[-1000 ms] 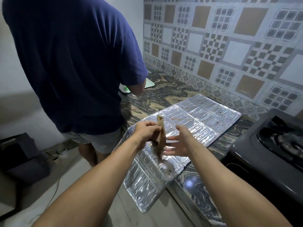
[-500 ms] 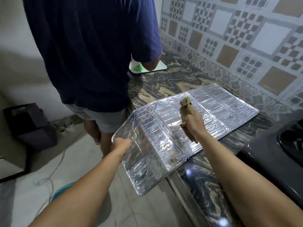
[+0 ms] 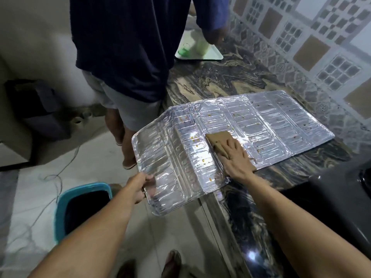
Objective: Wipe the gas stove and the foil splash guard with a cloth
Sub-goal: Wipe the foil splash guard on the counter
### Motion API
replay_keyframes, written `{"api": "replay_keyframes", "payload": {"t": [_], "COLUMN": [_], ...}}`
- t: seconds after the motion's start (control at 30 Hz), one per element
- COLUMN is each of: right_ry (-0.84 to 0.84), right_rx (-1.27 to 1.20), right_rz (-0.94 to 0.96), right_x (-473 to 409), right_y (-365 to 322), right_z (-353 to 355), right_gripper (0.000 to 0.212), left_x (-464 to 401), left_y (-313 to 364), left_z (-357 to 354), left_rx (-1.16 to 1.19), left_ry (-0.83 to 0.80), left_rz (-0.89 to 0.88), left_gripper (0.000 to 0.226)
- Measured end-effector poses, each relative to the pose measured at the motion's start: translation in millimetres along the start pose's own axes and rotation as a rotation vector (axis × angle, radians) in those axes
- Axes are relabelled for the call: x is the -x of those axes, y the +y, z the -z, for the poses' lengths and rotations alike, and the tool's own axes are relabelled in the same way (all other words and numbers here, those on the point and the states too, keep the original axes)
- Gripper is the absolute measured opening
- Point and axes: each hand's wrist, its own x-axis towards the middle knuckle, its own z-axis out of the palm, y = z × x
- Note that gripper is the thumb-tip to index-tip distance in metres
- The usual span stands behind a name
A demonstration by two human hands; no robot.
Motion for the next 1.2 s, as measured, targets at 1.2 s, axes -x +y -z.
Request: {"api": "replay_keyframes", "payload": {"t": [1.2], "right_ry": [0.123], "right_rx": [-0.193], "right_rz": [0.453], "right_x": [28.8], "right_y": [-115.3], "right_z": [-47.3], "right_gripper": [0.051], "left_x": [65.8], "left_y": [39.3], "left_z": [22.3], "left_rx": [0.355], "left_ry": [-0.307], "left_rz": [-0.304], "left_gripper": [0.048]}}
